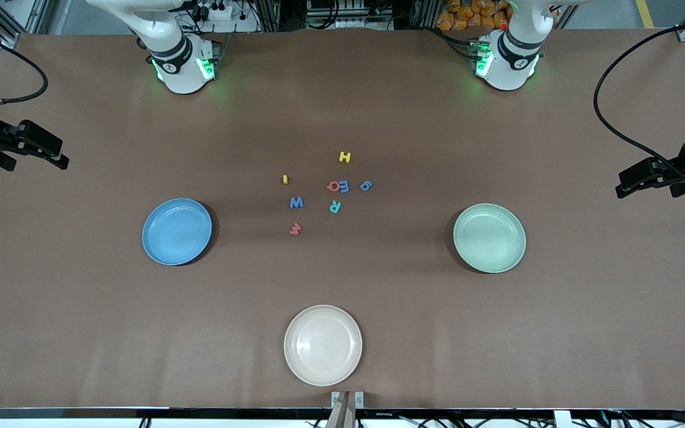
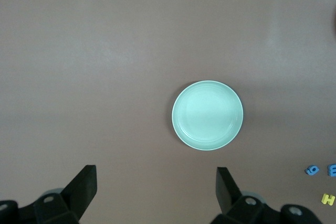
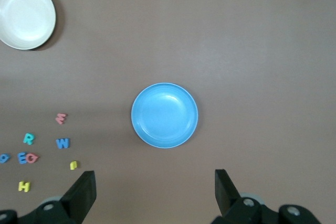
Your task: Sort upper and lower case letters into plates
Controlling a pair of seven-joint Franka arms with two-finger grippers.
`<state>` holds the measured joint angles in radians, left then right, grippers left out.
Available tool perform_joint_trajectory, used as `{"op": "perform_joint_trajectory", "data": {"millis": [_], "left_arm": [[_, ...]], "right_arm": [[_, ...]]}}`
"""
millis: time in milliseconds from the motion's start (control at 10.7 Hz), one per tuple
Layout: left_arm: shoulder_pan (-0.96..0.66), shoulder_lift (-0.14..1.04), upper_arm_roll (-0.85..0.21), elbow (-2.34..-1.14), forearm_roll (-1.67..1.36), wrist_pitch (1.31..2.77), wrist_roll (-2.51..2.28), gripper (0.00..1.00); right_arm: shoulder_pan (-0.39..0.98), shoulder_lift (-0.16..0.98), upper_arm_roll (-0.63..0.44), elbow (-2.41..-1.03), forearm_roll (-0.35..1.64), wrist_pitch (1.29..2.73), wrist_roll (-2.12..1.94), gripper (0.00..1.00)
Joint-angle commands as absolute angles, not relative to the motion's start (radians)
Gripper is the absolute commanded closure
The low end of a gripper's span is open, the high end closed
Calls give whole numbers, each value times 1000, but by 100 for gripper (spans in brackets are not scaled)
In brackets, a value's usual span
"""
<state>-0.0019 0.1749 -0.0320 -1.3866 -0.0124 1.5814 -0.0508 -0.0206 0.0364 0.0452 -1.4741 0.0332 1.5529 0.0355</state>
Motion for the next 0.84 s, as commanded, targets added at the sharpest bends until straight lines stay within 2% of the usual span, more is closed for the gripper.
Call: {"op": "perform_joint_trajectory", "data": {"millis": [0,467,746], "left_arm": [[-3,176,-26,-1374,-32,1580,-28,0],[-14,178,-35,-1396,-31,1531,-26,0],[-61,239,-47,-1414,-41,1490,-38,0]], "right_arm": [[-38,28,86,-1482,-3,1552,55,0],[-40,34,86,-1483,-11,1588,41,0],[-40,34,86,-1483,-18,1603,37,0]]}}
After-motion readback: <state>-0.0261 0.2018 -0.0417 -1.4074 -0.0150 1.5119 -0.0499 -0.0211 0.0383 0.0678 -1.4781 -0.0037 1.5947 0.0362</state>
